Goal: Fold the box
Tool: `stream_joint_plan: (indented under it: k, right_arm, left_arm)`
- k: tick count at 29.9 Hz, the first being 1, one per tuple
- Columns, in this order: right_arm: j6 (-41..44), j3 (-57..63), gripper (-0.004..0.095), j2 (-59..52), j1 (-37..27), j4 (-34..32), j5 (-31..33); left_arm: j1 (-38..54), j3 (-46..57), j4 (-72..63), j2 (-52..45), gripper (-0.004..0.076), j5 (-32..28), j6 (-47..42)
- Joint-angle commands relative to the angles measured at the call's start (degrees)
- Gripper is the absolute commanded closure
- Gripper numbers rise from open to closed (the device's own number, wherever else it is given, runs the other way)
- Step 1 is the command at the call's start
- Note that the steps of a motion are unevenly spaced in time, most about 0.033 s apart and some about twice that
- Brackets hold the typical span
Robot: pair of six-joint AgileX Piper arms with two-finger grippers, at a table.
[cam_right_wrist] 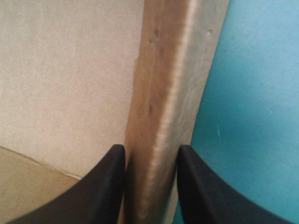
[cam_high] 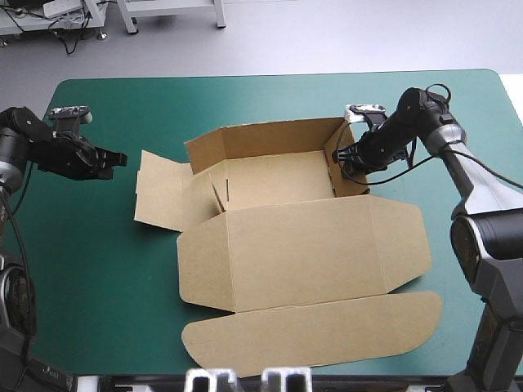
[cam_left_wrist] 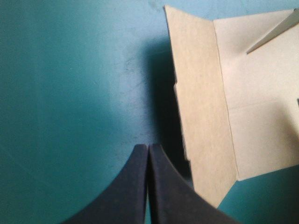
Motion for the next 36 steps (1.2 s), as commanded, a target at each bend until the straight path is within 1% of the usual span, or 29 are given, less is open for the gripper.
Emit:
stream_joint_plan:
  k: [1, 2, 3, 6, 9, 13, 16, 18, 20, 23, 27, 29, 32, 34, 36]
  right_arm:
    - [-1.6, -1.3, 0.0767, -2.0, -0.1, 4.6, 4.0]
    - [-2.0, -1.3, 0.086, -2.0, -0.1, 5.0, 4.2]
    - [-1.9, -1.3, 0.0926, -2.3, -0.1, 5.6, 4.2]
    - [-2.1, -1.3, 0.0921, -3.3, -0.1, 8.3, 4.2]
    - [-2.1, -1.3, 0.0921, -5.3, -0.1, 9.5, 4.2]
    - [-1.6, -1.3, 0.0921, -9.4, -0.1, 9.6, 4.2]
    - [-1.6, -1.3, 0.0921, -13.6, -0.1, 9.6, 4.1]
    - [-1.6, -1.3, 0.0921, -16.7, -0.5, 9.6, 4.1]
    - [-1.1, -1.3, 0.0921, -19.6, -1.0, 9.6, 4.0]
    - [-0.1, -1.3, 0.0921, -23.4, -2.4, 9.9, 3.2]
    - [0.8, -1.3, 0.0921, -28.1, -4.6, 12.0, 0.5]
    - [1.0, -1.3, 0.0921, -30.1, -5.4, 12.8, -1.5]
    - [2.2, -1.3, 0.0921, -31.9, -5.7, 12.0, -5.8]
    - [3.0, -1.3, 0.0921, -32.2, -5.7, 11.4, -9.0]
    - [3.5, -1.3, 0.0921, -31.9, -5.7, 11.0, -10.5]
  left_arm:
    - [-0.1, -1.7, -1.1, -2.4, 0.0733, -1.0, -0.5]
    - [-0.1, -1.7, -0.6, -2.4, 0.0733, -1.7, -0.5]
    - [-0.1, -1.7, 0.6, -2.4, 0.0733, -2.6, -0.5]
    - [-0.1, -1.7, 5.4, -2.4, 0.0733, -4.5, -0.7]
    - [0.9, -1.7, 7.7, -2.4, 0.0733, -6.7, -0.9]
    - [5.3, -1.7, 3.5, -2.4, 0.0733, -9.3, -0.5]
    - [10.3, -1.7, -3.3, -2.1, 0.0733, -9.4, 2.2]
    - [13.6, -1.7, -12.7, -1.5, 0.0733, -7.9, 6.4]
    - [16.7, -1.7, -24.0, -0.1, 0.0733, -5.0, 11.1]
    - [19.5, -1.7, -37.0, 2.1, 0.0733, 1.0, 17.1]
    - [20.0, -1.7, -50.2, 5.5, 0.0733, 8.9, 22.7]
    - [19.0, -1.5, -55.4, 6.2, 0.0733, 8.8, 22.6]
    - [16.9, -1.5, -60.4, 6.2, 0.0732, 8.8, 22.1]
    - [15.1, -1.5, -62.8, 6.1, 0.0732, 8.9, 22.2]
    - [13.0, -1.5, -64.0, 5.4, 0.0732, 8.9, 22.0]
